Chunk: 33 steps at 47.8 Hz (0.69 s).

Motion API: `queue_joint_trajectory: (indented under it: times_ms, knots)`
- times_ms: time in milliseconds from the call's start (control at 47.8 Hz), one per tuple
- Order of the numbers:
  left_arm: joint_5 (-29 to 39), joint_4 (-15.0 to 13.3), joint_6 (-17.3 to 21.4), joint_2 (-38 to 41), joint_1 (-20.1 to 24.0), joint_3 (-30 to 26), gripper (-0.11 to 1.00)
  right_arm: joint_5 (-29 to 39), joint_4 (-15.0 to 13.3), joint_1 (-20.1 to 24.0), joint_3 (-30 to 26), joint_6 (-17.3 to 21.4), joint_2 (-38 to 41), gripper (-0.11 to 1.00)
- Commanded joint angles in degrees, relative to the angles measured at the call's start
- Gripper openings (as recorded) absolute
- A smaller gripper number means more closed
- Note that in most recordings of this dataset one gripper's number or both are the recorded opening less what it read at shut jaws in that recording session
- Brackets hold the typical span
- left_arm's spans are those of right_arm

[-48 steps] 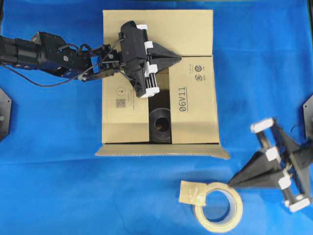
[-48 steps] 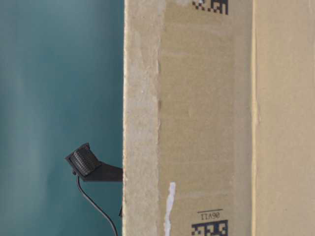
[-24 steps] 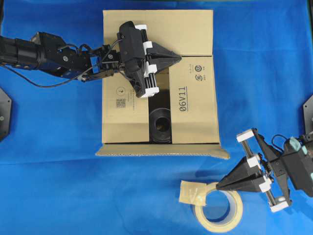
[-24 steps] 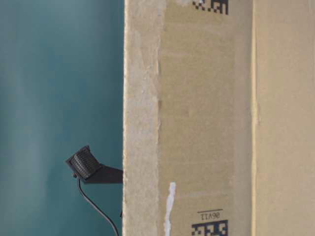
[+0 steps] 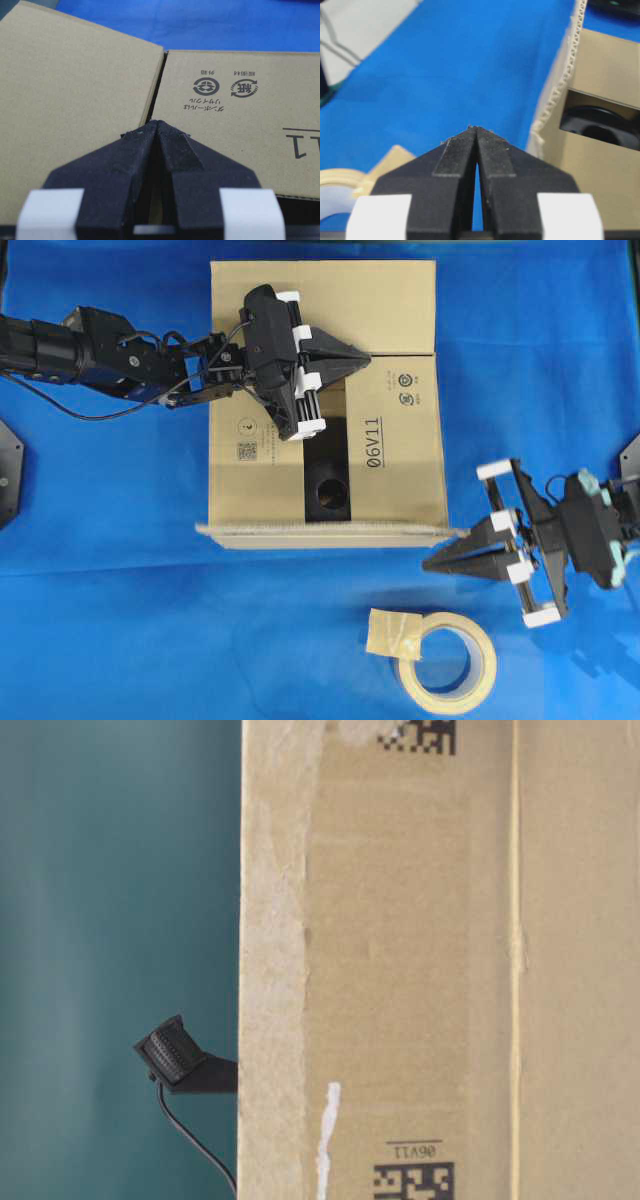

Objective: Close the cardboard box.

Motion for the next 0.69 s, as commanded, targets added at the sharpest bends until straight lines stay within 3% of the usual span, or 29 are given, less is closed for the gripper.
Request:
queue_joint_trajectory:
  times_ms: [0, 335, 670]
  knots:
    - [-0.18, 0.09, -0.09, -0.97, -0.35, -0.18, 0.00, -0.79, 0.18, -2.02, -0.35, 0.00, -0.88, 0.00]
    - [-0.26, 0.09, -0.09, -0.88, -1.05, -0.18, 0.00, 1.23, 0.53, -8.53, -0.35, 0.00, -0.70, 0.00]
    - [-0.26, 0.09, -0.09, -0.97, -1.14, -0.18, 0.00, 4.04, 2.81, -11.07, -0.44, 0.00, 2.72, 0.00]
